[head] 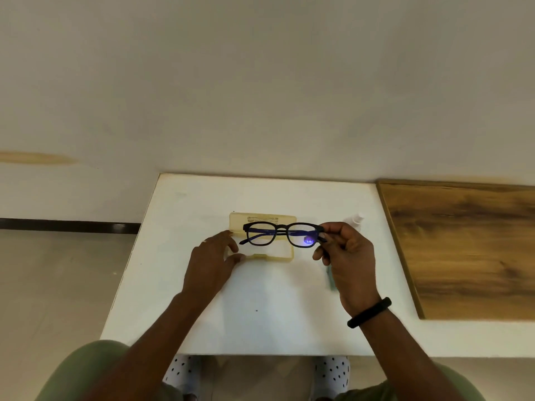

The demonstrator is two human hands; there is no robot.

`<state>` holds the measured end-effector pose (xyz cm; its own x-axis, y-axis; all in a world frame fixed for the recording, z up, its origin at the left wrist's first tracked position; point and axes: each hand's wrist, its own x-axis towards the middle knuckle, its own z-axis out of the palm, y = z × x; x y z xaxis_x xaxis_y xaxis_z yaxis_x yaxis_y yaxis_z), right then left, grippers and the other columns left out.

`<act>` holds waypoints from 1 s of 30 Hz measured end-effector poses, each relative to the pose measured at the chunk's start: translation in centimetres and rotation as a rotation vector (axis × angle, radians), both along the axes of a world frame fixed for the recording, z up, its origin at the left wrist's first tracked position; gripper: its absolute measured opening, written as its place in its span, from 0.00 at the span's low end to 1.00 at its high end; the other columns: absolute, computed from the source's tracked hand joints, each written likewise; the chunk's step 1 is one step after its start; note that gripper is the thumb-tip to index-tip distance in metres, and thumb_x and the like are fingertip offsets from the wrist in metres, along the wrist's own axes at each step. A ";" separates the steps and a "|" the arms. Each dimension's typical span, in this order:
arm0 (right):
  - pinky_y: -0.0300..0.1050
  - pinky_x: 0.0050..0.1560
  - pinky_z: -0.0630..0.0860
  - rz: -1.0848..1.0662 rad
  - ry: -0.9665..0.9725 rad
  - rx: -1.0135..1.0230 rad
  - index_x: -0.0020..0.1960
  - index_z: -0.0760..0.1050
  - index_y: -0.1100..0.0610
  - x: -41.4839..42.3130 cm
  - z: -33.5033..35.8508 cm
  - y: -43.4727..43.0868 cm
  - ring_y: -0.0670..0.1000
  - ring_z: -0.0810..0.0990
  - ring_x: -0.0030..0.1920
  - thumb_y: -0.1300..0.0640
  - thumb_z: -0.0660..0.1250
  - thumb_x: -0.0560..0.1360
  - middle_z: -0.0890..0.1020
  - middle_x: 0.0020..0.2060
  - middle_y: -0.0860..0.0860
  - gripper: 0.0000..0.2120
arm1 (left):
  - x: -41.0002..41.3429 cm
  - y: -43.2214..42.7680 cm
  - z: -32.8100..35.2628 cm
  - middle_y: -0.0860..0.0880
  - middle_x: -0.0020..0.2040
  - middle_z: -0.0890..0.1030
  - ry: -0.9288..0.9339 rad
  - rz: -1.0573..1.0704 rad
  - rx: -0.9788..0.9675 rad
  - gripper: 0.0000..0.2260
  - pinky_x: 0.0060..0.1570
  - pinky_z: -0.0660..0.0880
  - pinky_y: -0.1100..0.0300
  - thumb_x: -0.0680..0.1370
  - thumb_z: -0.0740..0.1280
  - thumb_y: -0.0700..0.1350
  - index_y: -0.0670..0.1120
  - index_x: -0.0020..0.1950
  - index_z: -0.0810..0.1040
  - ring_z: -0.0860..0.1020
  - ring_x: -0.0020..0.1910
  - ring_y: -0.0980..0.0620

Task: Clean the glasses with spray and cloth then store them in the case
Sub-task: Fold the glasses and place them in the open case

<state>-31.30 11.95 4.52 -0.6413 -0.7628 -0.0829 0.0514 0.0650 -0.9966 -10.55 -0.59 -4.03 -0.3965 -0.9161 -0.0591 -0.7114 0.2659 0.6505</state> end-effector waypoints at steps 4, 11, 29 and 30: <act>0.35 0.28 0.69 0.021 -0.035 0.064 0.47 0.78 0.61 0.4 -1.7 -0.9 0.47 0.76 0.26 0.72 0.63 0.77 0.85 0.32 0.49 0.08 | 0.3 0.9 -0.4 0.53 0.52 0.82 0.075 0.074 -0.024 0.21 0.52 0.72 0.54 0.72 0.76 0.50 0.47 0.59 0.72 0.80 0.50 0.45; 0.35 0.31 0.70 0.020 -0.017 0.183 0.45 0.78 0.58 0.1 -4.9 -1.9 0.49 0.76 0.29 0.70 0.63 0.77 0.86 0.37 0.54 0.10 | 0.3 1.4 -1.5 0.52 0.65 0.79 0.137 0.030 -0.039 0.32 0.66 0.60 0.62 0.74 0.73 0.54 0.49 0.73 0.62 0.77 0.62 0.50; 0.28 0.39 0.70 -0.058 0.403 0.263 0.43 0.84 0.55 0.9 -7.8 -3.3 0.41 0.78 0.35 0.67 0.71 0.72 0.82 0.38 0.45 0.08 | 0.4 1.1 -2.4 0.52 0.68 0.78 0.139 -0.013 -0.109 0.33 0.67 0.57 0.61 0.75 0.71 0.55 0.52 0.74 0.60 0.76 0.65 0.51; 0.28 0.39 0.69 -0.054 0.558 0.278 0.44 0.84 0.55 0.9 -7.9 -3.2 0.42 0.78 0.37 0.66 0.72 0.72 0.80 0.40 0.46 0.07 | 0.3 1.0 -2.5 0.52 0.67 0.78 0.132 -0.011 -0.114 0.33 0.67 0.58 0.60 0.75 0.71 0.55 0.51 0.74 0.60 0.76 0.65 0.50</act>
